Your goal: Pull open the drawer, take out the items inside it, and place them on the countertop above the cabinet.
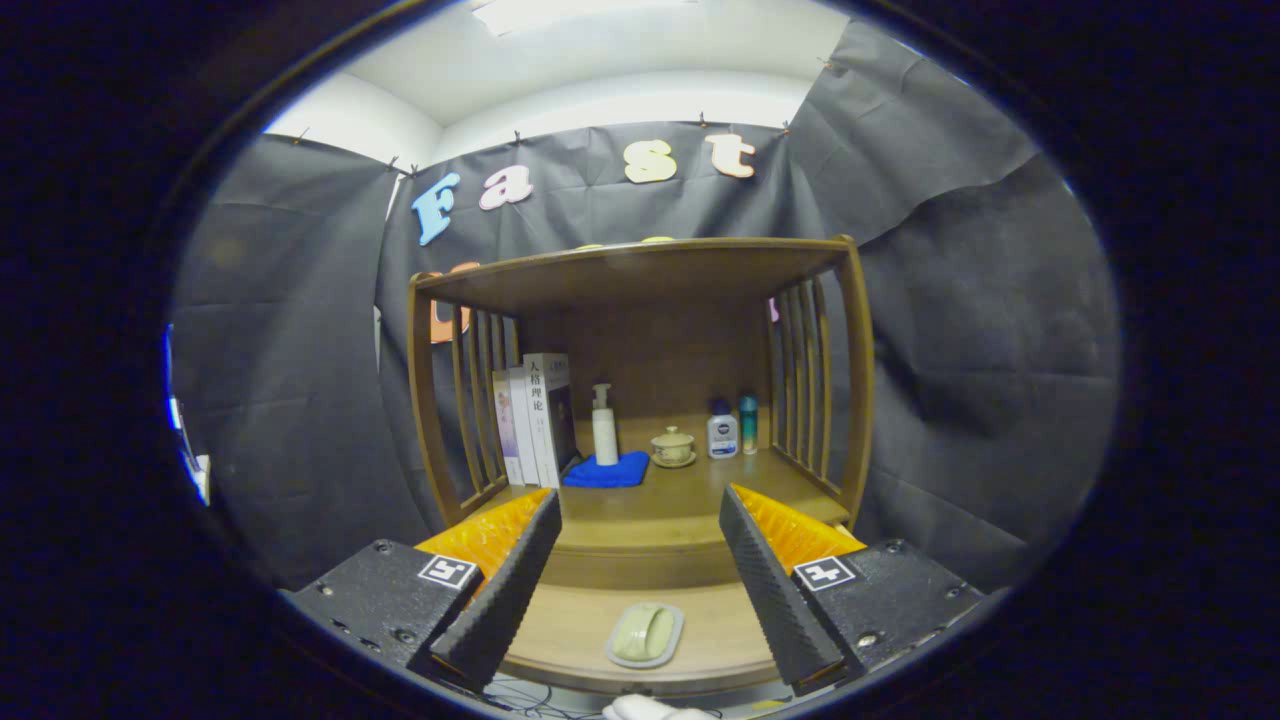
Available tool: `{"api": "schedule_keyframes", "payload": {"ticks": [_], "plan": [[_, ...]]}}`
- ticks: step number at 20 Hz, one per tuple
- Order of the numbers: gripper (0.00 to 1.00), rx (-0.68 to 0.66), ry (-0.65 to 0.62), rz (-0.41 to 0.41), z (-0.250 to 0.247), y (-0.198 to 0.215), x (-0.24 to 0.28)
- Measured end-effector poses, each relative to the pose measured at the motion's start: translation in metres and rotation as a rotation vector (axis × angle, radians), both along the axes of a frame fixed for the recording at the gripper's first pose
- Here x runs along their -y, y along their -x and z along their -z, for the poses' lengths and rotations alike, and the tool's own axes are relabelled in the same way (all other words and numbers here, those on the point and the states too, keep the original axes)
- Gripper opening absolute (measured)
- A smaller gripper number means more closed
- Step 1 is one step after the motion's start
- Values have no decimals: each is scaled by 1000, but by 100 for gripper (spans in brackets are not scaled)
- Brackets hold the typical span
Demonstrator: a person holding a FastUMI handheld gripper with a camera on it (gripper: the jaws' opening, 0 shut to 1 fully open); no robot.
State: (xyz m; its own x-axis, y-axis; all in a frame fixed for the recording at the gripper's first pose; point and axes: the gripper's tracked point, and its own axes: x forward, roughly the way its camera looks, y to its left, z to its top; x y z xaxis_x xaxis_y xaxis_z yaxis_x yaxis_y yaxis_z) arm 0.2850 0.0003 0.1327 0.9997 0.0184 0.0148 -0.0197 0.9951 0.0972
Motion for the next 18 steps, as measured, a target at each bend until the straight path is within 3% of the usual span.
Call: {"api": "schedule_keyframes", "payload": {"ticks": [6,11,18], "plan": [[100,-191,37,-21,12,-72,-16],[100,-442,11,-9,67,-118,-14],[98,-760,-1,5,148,-134,-15]]}}
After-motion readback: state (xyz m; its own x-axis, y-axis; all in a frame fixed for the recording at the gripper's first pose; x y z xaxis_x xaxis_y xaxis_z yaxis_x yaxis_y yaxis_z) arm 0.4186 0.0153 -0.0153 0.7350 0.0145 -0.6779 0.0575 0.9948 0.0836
